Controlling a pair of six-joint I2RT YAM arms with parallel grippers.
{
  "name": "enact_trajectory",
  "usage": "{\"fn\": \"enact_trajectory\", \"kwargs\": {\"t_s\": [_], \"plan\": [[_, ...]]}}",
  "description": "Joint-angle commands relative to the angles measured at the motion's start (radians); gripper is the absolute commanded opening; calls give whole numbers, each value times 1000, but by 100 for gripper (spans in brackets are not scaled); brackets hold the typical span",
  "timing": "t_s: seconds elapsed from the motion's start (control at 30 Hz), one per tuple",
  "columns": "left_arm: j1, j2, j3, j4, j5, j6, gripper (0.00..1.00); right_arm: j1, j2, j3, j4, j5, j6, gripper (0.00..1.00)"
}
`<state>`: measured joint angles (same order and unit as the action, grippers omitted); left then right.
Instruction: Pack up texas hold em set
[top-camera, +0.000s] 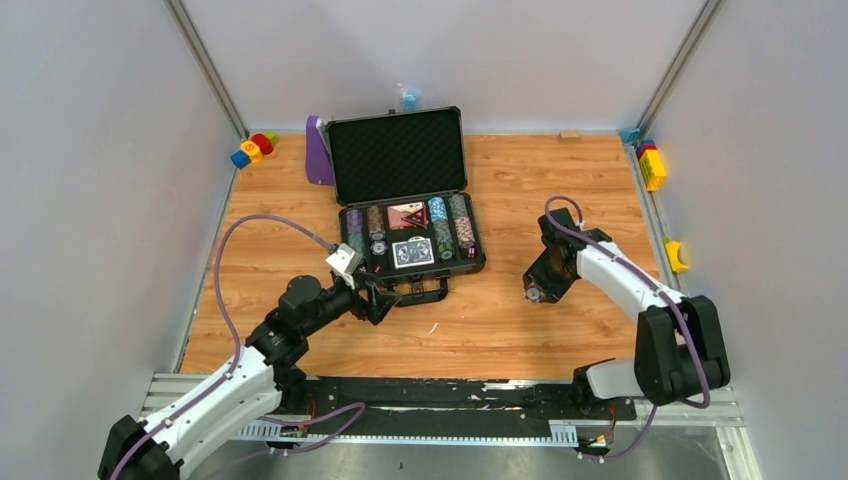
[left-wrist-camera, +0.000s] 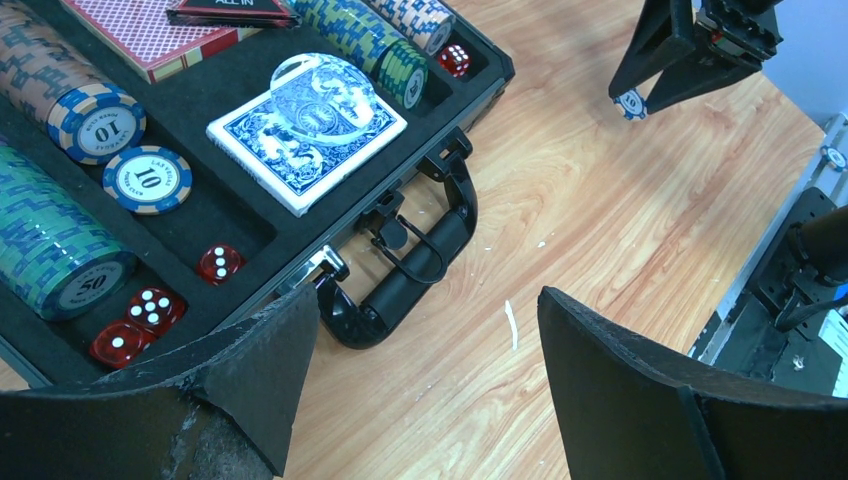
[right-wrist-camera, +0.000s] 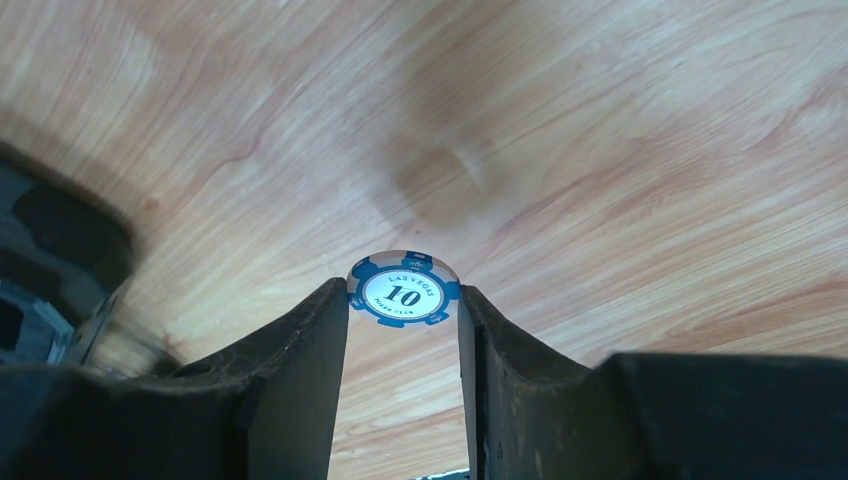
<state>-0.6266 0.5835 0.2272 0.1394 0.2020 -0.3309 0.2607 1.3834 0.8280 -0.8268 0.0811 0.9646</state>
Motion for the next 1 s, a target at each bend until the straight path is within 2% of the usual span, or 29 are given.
{"fn": "enact_trajectory", "kwargs": {"t_s": [0.0,0.67,0.97], "plan": [[5,7,7,43,14,19,88,51,-51,3,20,10,-46,36],[5,32,-7,103,50,22,89,189,-140,-12,37,45,-60,36],[5,29,-8,105,38,22,89,312,-150,64,22,84,-14,36]]}}
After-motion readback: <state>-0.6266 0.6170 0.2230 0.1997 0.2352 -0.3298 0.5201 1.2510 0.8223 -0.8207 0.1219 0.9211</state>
